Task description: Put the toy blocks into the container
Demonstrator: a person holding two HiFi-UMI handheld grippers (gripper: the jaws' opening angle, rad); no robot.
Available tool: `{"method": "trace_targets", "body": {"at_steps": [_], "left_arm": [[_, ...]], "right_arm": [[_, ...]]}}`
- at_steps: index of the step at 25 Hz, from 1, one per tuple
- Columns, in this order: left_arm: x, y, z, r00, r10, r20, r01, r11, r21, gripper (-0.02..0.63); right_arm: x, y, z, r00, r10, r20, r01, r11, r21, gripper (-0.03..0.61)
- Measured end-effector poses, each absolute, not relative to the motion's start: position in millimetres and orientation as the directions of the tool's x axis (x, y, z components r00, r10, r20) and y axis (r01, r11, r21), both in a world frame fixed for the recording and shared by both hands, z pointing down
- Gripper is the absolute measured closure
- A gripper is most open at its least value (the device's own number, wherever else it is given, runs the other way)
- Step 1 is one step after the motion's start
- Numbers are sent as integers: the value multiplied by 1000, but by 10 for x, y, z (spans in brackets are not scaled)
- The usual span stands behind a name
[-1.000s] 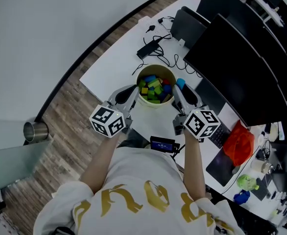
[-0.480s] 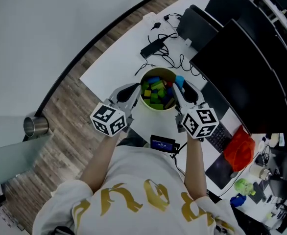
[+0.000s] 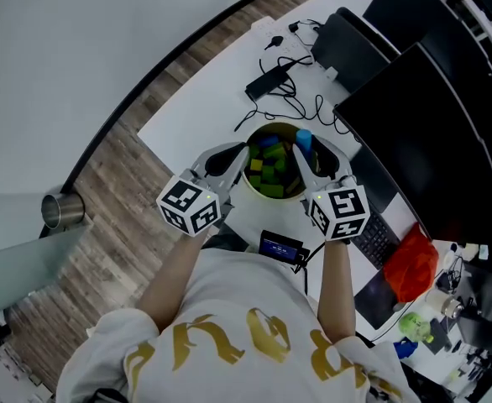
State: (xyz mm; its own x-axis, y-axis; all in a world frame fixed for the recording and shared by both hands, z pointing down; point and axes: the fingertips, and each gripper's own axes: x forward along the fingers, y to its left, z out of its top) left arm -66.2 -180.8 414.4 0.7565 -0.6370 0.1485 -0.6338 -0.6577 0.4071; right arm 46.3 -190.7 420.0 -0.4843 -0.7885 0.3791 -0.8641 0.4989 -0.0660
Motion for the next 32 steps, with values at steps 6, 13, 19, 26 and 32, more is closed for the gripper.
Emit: {"method": "trace_targets", "body": {"at_steps": [6, 13, 19, 26, 32], "left_arm": [[-621, -1868, 4151, 761, -630, 155, -631, -663, 403, 607], [-612, -1885, 4202, 759, -628, 169, -634, -656, 409, 607], [-610, -1864, 4234, 756, -631, 176, -639, -652, 409, 607], [-600, -1830, 4214, 756, -630, 176, -640, -657, 399, 607], [-612, -1752, 4181, 747, -640, 180, -652, -655, 381, 607]], "right_arm": [[450, -1970, 4283, -487, -763, 425, -844, 536, -3, 414], [477, -1996, 4325, -482, -764, 430, -843, 538, 12, 440], [531, -1992, 4335, -478, -771, 421, -853, 523, -10, 443], [630, -1953, 4281, -443, -806, 392, -882, 471, -30, 481], [726, -1830, 4257, -401, -832, 385, -908, 415, -48, 555]]}}
